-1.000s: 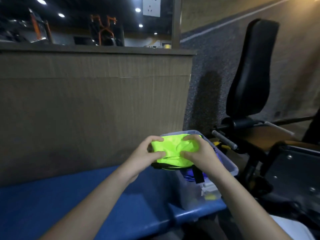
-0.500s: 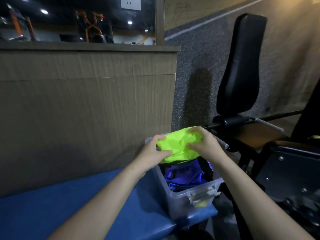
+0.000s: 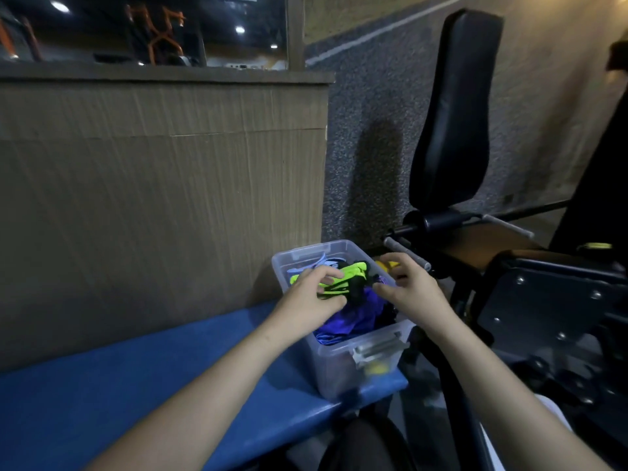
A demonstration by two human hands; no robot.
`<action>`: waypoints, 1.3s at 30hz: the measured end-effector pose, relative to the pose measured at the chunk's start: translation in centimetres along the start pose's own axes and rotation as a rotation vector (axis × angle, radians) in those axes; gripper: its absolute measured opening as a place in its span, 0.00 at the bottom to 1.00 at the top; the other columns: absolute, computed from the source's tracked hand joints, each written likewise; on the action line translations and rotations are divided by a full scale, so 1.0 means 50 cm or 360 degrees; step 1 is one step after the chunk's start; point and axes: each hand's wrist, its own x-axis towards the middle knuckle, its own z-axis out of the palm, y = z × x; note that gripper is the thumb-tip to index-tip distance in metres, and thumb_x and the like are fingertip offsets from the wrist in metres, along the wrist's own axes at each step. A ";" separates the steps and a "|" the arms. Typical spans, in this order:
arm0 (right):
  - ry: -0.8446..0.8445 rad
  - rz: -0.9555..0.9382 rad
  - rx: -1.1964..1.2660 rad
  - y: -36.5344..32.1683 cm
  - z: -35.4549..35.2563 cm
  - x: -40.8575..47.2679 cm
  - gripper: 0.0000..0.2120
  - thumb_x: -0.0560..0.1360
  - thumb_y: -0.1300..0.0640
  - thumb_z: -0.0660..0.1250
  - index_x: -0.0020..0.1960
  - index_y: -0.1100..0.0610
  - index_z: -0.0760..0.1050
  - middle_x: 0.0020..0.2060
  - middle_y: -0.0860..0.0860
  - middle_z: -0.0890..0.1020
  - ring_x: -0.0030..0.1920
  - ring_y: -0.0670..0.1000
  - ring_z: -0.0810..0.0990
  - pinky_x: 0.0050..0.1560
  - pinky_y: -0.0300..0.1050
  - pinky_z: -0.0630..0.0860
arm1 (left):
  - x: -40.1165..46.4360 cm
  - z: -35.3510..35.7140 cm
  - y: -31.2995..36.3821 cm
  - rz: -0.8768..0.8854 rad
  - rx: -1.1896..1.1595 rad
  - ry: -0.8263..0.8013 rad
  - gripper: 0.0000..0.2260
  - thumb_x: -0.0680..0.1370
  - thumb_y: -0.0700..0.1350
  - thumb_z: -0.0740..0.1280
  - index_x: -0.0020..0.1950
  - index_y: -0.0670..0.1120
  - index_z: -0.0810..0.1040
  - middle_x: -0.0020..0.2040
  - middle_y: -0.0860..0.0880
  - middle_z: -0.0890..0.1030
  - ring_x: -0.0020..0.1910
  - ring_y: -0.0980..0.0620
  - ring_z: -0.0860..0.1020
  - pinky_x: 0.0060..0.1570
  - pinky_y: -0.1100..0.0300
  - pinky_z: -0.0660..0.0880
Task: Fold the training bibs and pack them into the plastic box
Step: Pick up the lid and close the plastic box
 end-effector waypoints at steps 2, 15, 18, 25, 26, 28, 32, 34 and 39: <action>0.0029 0.0011 0.0008 0.014 -0.030 -0.039 0.20 0.71 0.56 0.76 0.61 0.47 0.76 0.46 0.40 0.79 0.50 0.43 0.79 0.57 0.48 0.77 | -0.011 0.040 0.025 0.0078 -0.0123 -0.0008 0.15 0.76 0.40 0.72 0.53 0.60 0.76 0.58 0.52 0.78 0.54 0.52 0.78 0.55 0.64 0.73; 0.0413 0.0687 0.0029 0.368 -0.252 -0.360 0.19 0.72 0.55 0.75 0.60 0.46 0.77 0.50 0.45 0.78 0.54 0.49 0.79 0.52 0.42 0.75 | -0.052 0.486 0.106 0.0285 -0.0244 -0.0529 0.18 0.75 0.35 0.70 0.51 0.59 0.78 0.55 0.46 0.80 0.43 0.56 0.77 0.44 0.72 0.70; 0.0456 0.0890 0.0074 0.486 -0.271 -0.419 0.18 0.73 0.52 0.74 0.61 0.43 0.75 0.56 0.49 0.77 0.54 0.51 0.77 0.43 0.39 0.74 | -0.049 0.609 0.077 0.0159 -0.0213 -0.0675 0.17 0.75 0.35 0.70 0.50 0.58 0.78 0.57 0.43 0.78 0.42 0.54 0.76 0.46 0.72 0.72; 0.0555 0.1379 0.0058 0.741 -0.264 -0.538 0.21 0.70 0.53 0.75 0.62 0.45 0.75 0.57 0.56 0.78 0.52 0.53 0.78 0.49 0.46 0.72 | -0.060 0.841 -0.042 -0.0013 0.0101 -0.0922 0.16 0.74 0.40 0.70 0.57 0.57 0.78 0.53 0.56 0.72 0.45 0.55 0.75 0.53 0.63 0.74; 0.0564 0.1431 0.0046 0.775 -0.253 -0.552 0.22 0.70 0.53 0.75 0.63 0.46 0.74 0.57 0.57 0.77 0.50 0.53 0.77 0.48 0.45 0.72 | -0.059 0.868 -0.061 -0.0013 0.0159 -0.0975 0.16 0.74 0.40 0.69 0.58 0.57 0.78 0.53 0.56 0.71 0.46 0.55 0.75 0.55 0.62 0.74; 0.0579 0.1528 0.0047 0.826 -0.230 -0.572 0.24 0.72 0.52 0.74 0.65 0.46 0.72 0.58 0.57 0.73 0.46 0.50 0.76 0.48 0.45 0.71 | -0.056 0.914 -0.094 -0.0005 0.0273 -0.1061 0.17 0.73 0.41 0.69 0.60 0.57 0.78 0.55 0.56 0.71 0.47 0.55 0.73 0.56 0.62 0.73; 0.0705 0.1735 0.0154 0.901 -0.185 -0.592 0.35 0.73 0.53 0.74 0.75 0.47 0.62 0.63 0.56 0.67 0.46 0.49 0.72 0.53 0.45 0.69 | -0.064 0.980 -0.149 -0.0049 0.0379 -0.1187 0.18 0.74 0.42 0.68 0.61 0.58 0.77 0.60 0.57 0.71 0.47 0.60 0.75 0.56 0.61 0.73; 0.0797 0.1839 0.0291 0.928 -0.164 -0.591 0.42 0.71 0.53 0.75 0.79 0.49 0.56 0.64 0.55 0.67 0.52 0.51 0.70 0.55 0.46 0.70 | -0.075 1.002 -0.175 -0.0077 0.0363 -0.1270 0.19 0.74 0.42 0.68 0.61 0.60 0.76 0.60 0.60 0.69 0.54 0.62 0.75 0.53 0.63 0.75; 0.0982 0.1917 0.0934 0.981 -0.119 -0.584 0.36 0.63 0.55 0.71 0.68 0.46 0.64 0.60 0.54 0.79 0.51 0.62 0.83 0.38 0.59 0.84 | -0.093 1.020 -0.222 -0.0120 0.0320 -0.1401 0.21 0.74 0.42 0.69 0.64 0.60 0.74 0.62 0.59 0.68 0.61 0.61 0.73 0.59 0.70 0.69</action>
